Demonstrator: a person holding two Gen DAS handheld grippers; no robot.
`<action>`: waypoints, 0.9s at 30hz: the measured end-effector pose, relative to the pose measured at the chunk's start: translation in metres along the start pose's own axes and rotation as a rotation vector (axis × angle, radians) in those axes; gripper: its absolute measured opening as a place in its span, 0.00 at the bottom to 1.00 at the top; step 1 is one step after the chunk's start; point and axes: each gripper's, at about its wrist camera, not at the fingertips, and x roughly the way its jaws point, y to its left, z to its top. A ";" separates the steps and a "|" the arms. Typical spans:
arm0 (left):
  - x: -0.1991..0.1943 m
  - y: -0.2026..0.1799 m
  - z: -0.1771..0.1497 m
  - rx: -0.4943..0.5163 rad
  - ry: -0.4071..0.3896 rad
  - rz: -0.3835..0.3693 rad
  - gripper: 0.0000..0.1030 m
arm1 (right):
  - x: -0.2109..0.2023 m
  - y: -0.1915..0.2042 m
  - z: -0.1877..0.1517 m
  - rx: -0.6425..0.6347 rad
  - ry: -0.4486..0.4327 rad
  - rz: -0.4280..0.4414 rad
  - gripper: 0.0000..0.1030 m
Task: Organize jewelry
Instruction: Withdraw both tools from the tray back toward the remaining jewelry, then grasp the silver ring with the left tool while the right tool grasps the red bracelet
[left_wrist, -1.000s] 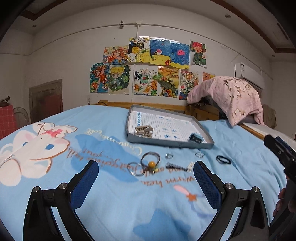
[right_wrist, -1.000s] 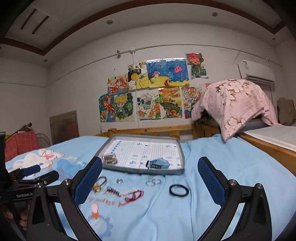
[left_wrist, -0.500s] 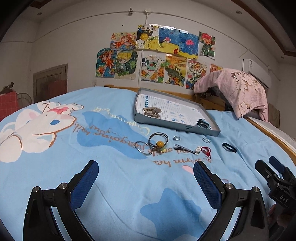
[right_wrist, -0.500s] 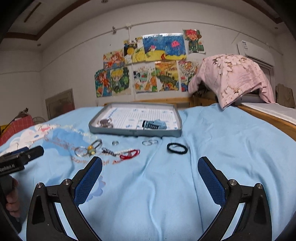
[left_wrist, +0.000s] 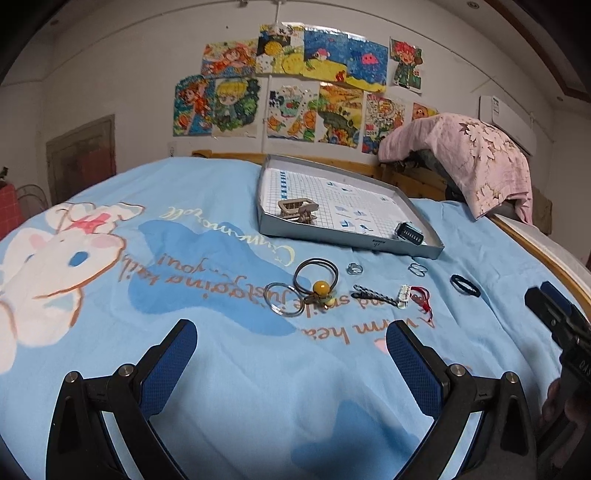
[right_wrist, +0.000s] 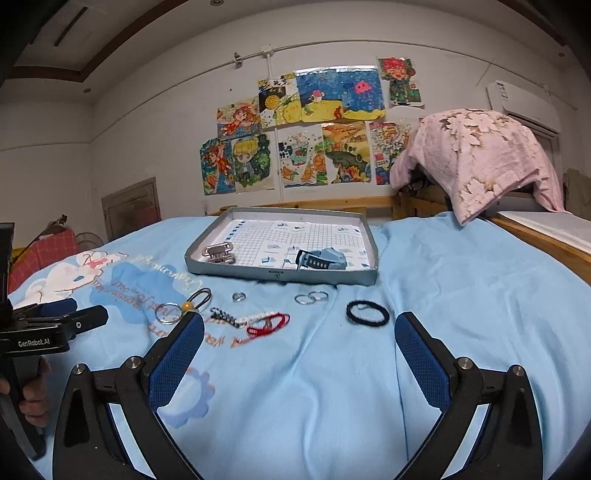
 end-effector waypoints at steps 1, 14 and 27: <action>0.004 0.001 0.002 0.001 0.001 -0.002 1.00 | 0.003 -0.001 0.002 0.006 -0.004 0.003 0.99; 0.075 0.005 0.043 0.003 -0.003 -0.049 0.86 | 0.080 0.002 0.022 0.052 0.044 0.102 0.67; 0.120 0.021 0.009 -0.044 0.135 -0.092 0.42 | 0.127 0.009 -0.011 0.066 0.194 0.165 0.64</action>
